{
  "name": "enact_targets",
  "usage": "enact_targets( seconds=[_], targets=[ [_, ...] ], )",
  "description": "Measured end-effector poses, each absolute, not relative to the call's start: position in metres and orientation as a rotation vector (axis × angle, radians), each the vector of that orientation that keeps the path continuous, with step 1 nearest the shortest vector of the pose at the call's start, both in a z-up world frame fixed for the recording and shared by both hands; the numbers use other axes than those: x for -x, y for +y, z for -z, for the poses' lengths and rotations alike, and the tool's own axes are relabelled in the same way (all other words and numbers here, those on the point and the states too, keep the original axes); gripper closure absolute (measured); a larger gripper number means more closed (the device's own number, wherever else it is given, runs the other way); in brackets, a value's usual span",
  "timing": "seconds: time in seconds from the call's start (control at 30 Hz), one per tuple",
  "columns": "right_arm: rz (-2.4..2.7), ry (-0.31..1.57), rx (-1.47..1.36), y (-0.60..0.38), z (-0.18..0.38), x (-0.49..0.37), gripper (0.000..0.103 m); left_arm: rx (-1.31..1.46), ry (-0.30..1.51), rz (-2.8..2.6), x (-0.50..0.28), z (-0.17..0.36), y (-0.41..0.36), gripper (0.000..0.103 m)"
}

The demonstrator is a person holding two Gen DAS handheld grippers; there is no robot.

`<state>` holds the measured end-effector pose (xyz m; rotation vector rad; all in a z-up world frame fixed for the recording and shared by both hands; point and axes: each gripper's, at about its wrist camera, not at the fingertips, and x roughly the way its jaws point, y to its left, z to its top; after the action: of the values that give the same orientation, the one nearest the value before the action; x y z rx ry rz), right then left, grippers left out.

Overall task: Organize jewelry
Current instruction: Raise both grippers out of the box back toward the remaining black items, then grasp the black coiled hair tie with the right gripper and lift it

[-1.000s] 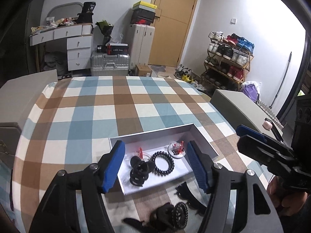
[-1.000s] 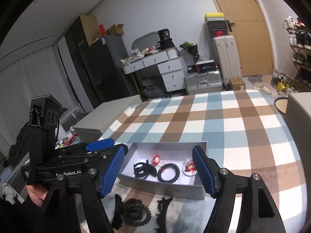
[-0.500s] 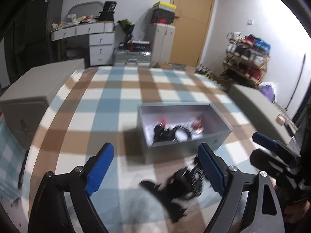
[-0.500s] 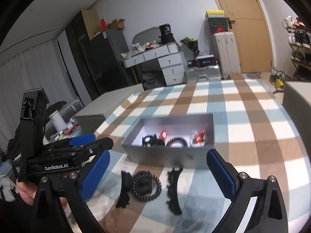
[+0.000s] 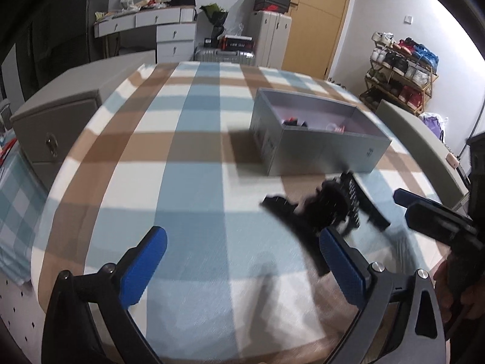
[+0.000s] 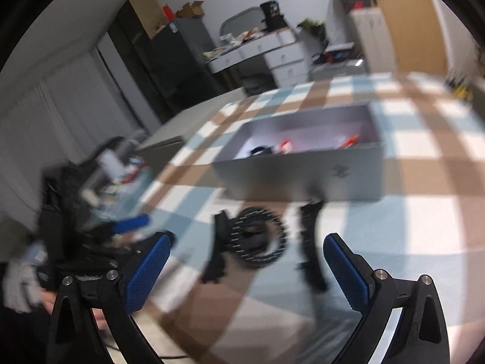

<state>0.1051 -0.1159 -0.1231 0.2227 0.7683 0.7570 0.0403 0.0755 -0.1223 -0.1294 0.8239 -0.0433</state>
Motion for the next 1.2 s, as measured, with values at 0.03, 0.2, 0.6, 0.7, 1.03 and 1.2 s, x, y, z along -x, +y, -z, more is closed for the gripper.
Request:
enact_targets(
  seconds=[0.03,0.2,0.6,0.7,1.03,1.2],
  targets=[
    [-0.768,0.782,-0.229,-0.115,0.126,-0.108,0.001,0.132,0.825,0.043,-0.038,0.123,0.077,0.005],
    [-0.779,0.786,-0.125,-0.101,0.129,-0.117,0.001,0.141,0.836,0.066,-0.033,0.125,0.076,0.005],
    [-0.879,0.796,0.368,-0.056,0.137,-0.125,0.016,0.136,0.826,0.125,-0.032,0.124,0.071,0.005],
    [-0.909,0.806,0.355,-0.057,0.14,-0.136,0.021,0.13,0.83,0.122,-0.033,0.125,0.071,0.005],
    [-0.922,0.808,0.401,-0.053,0.142,-0.13,0.053,0.146,0.857,0.107,-0.036,0.127,0.072,0.005],
    [-0.9,0.784,0.348,-0.064,0.134,-0.127,0.058,0.137,0.859,0.112,-0.034,0.126,0.069,0.005]
  ],
)
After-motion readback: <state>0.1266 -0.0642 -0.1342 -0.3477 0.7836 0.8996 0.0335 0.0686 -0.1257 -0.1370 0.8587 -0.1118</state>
